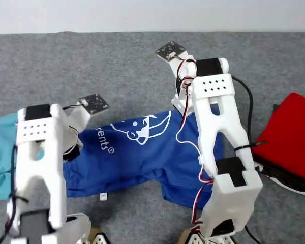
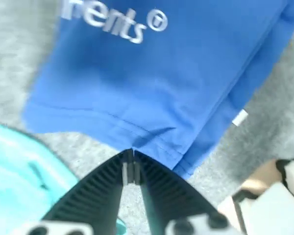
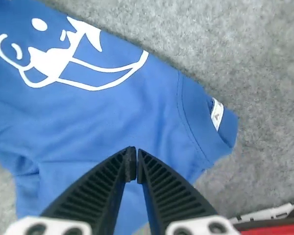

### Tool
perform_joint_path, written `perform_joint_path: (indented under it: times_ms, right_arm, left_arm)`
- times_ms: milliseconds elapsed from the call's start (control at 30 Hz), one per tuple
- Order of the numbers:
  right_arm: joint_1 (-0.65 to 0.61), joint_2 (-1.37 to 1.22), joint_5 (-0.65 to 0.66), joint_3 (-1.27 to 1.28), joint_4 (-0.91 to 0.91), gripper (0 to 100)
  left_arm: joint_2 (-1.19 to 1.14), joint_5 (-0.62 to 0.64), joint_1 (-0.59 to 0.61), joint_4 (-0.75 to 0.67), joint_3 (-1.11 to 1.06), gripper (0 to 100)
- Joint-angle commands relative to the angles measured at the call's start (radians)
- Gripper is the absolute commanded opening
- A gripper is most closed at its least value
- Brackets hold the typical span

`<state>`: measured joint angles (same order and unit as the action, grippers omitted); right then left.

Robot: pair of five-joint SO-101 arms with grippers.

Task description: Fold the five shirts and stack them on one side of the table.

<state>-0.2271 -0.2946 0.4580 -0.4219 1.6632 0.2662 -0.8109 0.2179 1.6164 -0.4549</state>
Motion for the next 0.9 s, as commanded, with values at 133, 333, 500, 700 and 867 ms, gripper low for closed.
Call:
perform_joint_path:
  times_ms: [133, 333, 500, 700, 867]
  right_arm:
    - [0.048, 0.193, -0.054, -0.038, 0.133, 0.9]
    - [0.156, 0.426, -0.066, -0.032, 0.133, 0.9]
    - [0.262, 0.638, -0.068, -0.032, 0.131, 1.1]
    - [0.39, 0.837, -0.068, -0.032, 0.131, 1.1]
    - [0.473, 0.929, -0.068, -0.015, 0.131, 1.1]
  left_arm:
    - [0.143, 0.101, -0.064, 0.006, 0.025, 1]
    - [0.091, 0.227, -0.201, -0.08, 0.031, 1]
    - [0.017, 0.33, -0.456, -0.091, 0.035, 1]
    - [-0.115, 0.407, -0.756, -0.161, 0.071, 1]
    - [-0.272, 0.47, -0.924, -0.181, 0.216, 8]
